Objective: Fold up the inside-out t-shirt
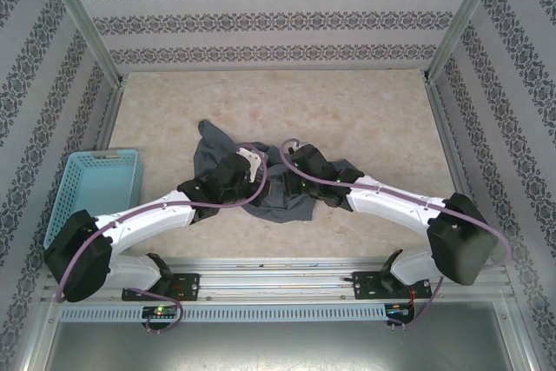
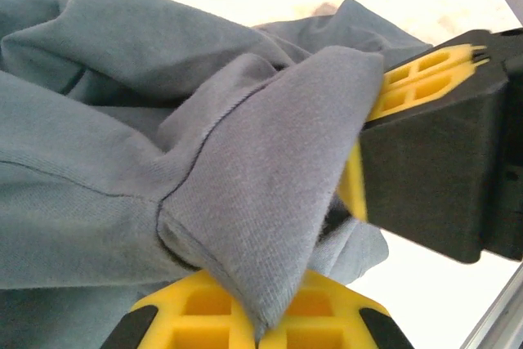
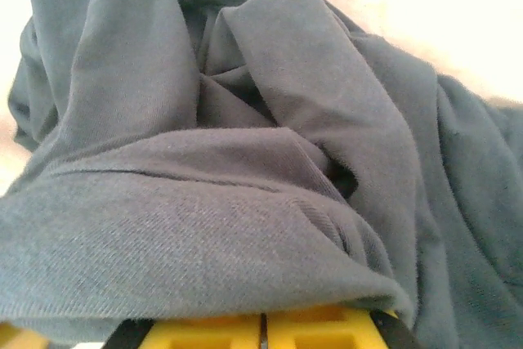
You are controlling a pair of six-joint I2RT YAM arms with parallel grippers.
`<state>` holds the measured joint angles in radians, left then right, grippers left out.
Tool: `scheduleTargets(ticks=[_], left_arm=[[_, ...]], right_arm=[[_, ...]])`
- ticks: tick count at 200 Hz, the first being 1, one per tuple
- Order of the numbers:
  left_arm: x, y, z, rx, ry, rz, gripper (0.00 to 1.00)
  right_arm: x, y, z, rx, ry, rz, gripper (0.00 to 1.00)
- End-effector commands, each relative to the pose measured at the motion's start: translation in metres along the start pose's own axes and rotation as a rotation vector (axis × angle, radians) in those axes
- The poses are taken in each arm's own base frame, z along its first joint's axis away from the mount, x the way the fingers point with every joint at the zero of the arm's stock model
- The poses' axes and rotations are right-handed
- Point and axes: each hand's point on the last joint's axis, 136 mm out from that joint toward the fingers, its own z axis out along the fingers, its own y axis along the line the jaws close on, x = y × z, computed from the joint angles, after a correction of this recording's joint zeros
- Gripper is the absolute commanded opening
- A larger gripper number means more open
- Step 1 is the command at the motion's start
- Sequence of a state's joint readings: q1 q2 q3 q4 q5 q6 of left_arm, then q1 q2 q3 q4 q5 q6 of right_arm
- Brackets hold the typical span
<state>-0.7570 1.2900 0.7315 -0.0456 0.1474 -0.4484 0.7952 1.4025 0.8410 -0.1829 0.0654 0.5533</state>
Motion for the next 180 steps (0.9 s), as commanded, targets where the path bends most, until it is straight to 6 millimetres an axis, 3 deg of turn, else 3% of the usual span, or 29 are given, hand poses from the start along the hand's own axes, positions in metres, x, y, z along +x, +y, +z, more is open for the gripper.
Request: scheduleTargets(ticks=[1,58,108,136,149,180], left_arm=[[-0.008,0.008,-0.007,-0.038,-0.016,0.007,0.0],[-0.012,0.04,0.005,-0.092,0.013,-0.082,0.0],[0.004,0.045,0.019,-0.1,0.105,-0.07,0.0],[0.005,0.04,0.017,-0.071,0.105,-0.073,0.0],[0.005,0.035,0.016,-0.047,0.103,-0.066,0.0],[0.006,0.022,0.017,0.012,0.105,-0.05,0.0]], right_arm=[[-0.004,-0.003,-0.021,0.027,-0.028,-0.06,0.0],[0.038,0.002,-0.059,-0.177,-0.036,-0.131,0.0],[0.061,-0.006,-0.054,-0.252,-0.059,-0.047,0.0],[0.073,-0.025,-0.044,-0.142,-0.006,-0.044,0.0],[0.074,-0.034,-0.046,-0.072,0.008,-0.069,0.22],[0.044,-0.017,-0.065,-0.075,-0.064,-0.136,0.49]])
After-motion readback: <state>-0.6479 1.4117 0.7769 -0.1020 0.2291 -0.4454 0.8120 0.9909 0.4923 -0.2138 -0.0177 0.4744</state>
